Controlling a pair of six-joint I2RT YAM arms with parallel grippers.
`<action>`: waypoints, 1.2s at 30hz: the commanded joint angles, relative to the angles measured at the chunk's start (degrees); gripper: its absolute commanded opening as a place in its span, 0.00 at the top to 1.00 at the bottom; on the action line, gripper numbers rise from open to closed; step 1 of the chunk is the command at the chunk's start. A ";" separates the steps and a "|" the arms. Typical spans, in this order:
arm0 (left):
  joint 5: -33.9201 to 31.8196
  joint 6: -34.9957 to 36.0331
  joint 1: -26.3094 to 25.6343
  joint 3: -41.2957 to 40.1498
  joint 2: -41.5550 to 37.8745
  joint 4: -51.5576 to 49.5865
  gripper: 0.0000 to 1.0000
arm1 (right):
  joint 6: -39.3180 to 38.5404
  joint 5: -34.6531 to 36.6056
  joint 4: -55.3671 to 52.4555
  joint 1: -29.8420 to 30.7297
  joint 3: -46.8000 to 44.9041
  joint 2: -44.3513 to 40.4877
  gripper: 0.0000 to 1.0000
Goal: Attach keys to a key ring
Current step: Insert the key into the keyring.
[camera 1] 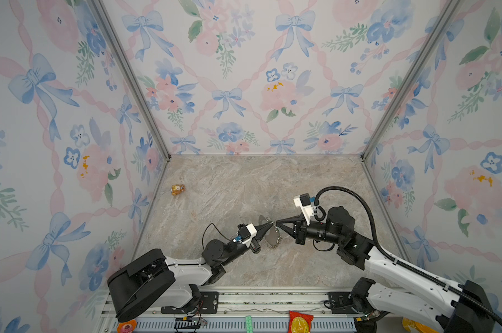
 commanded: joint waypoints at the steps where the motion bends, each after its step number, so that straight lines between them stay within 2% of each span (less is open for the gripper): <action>1: 0.55 1.14 -0.27 -1.05 0.94 2.47 1.00 | 0.67 -1.27 2.80 1.00 1.86 -0.73 1.00; 10: 4.07 0.79 -0.31 -1.50 1.08 3.76 1.00 | 0.49 -0.78 2.23 0.64 1.68 -1.18 1.00; 15: 3.70 0.67 -0.29 -1.32 1.45 3.76 1.00 | 0.67 -1.12 2.31 0.71 1.61 -1.11 1.00; 24: -0.74 2.00 -0.24 -2.02 1.42 4.38 1.00 | 0.40 -0.88 0.65 0.91 1.69 -1.61 1.00; 36: -0.28 2.59 -0.40 -1.52 2.28 4.38 1.00 | 2.70 -1.92 4.57 1.36 1.95 -0.27 1.00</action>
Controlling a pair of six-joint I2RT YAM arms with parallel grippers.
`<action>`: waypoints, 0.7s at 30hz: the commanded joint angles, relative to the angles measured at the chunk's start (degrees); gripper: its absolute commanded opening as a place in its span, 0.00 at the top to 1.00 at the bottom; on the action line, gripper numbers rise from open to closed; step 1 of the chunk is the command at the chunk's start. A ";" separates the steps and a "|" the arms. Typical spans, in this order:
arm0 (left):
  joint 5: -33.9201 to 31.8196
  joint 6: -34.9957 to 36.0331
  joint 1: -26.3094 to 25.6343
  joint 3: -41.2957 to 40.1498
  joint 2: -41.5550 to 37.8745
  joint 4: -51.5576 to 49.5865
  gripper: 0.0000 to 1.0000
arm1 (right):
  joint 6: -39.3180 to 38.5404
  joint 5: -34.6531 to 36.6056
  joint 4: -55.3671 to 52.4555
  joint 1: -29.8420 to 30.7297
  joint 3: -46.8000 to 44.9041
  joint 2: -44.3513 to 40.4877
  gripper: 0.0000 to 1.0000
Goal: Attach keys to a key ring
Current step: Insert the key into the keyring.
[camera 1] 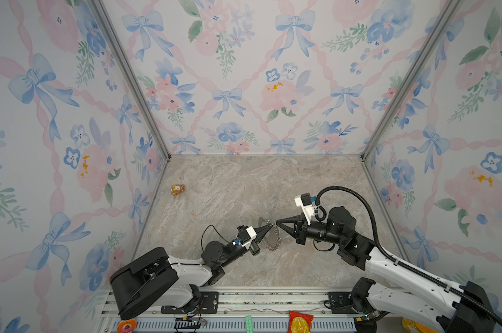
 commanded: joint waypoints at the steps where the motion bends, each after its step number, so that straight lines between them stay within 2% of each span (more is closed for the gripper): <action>1: -1.32 1.36 -0.35 -0.21 0.86 1.54 1.00 | 1.88 -2.31 4.75 1.21 1.92 0.48 1.00; 21: -11.58 8.47 -2.55 0.83 6.05 2.16 1.00 | 6.87 -1.99 7.99 2.35 3.27 2.24 1.00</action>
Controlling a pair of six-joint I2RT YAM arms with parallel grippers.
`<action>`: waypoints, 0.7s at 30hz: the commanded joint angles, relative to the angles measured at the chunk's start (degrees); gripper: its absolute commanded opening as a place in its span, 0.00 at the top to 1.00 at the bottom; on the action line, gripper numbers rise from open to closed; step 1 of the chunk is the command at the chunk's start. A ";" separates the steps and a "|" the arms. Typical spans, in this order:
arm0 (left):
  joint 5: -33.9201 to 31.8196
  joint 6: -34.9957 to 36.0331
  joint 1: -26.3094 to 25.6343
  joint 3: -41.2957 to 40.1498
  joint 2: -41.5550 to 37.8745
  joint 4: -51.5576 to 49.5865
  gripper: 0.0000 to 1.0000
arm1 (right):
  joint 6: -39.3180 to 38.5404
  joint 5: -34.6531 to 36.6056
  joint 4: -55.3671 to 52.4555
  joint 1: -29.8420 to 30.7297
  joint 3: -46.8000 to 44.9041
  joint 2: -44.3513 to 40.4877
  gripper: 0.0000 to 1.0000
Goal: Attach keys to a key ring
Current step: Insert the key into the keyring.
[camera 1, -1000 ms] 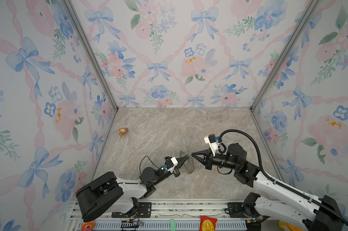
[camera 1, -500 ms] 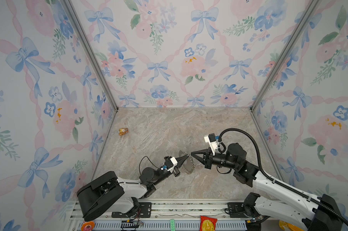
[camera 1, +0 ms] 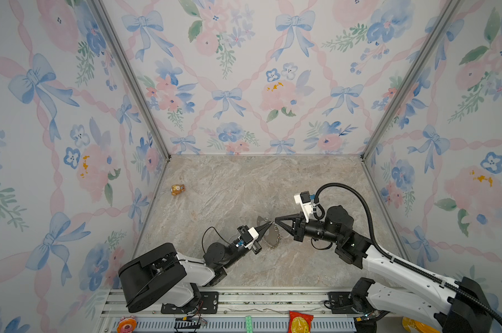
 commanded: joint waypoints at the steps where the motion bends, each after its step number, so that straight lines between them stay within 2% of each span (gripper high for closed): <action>1: -4.78 3.16 -0.59 0.87 1.72 -2.44 1.00 | 2.36 -3.99 5.74 2.24 3.01 -0.05 1.00; 10: -10.53 5.13 -1.73 1.80 3.80 -3.66 1.00 | 3.36 -3.56 6.96 2.68 2.96 0.54 1.00; 21: -12.62 4.45 -2.31 3.70 4.14 -5.59 1.00 | 4.69 -3.30 9.66 3.70 2.74 2.62 1.00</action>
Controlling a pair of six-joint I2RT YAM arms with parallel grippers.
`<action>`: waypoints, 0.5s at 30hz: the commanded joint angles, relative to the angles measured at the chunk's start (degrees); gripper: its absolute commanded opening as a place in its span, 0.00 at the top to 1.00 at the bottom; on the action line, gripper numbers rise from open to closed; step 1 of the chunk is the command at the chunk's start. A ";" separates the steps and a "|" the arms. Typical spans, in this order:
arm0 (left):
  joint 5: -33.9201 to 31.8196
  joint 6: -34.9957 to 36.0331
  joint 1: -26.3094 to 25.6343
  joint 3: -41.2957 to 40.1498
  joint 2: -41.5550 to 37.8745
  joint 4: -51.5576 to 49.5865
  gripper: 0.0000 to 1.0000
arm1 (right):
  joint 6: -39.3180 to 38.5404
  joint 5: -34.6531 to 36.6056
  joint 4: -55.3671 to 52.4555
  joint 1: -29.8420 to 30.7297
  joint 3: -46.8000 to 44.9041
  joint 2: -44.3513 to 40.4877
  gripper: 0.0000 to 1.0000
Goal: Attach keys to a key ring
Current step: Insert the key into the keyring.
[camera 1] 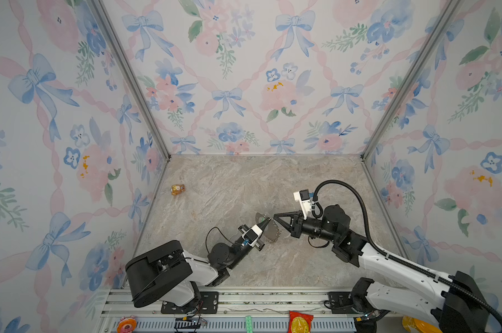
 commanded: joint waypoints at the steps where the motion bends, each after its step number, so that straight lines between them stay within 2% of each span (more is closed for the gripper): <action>1: -2.33 0.44 -0.07 2.09 1.37 -6.06 1.00 | 0.75 -6.40 6.21 3.40 2.57 -0.01 1.00; 10: -2.31 -0.65 -0.06 1.91 1.36 -6.37 1.00 | -1.19 -5.39 3.42 3.42 2.64 -1.40 1.00; 15: -2.98 -1.18 0.01 1.65 0.29 -7.59 1.00 | -6.92 -3.28 -4.40 3.21 3.74 -3.84 1.00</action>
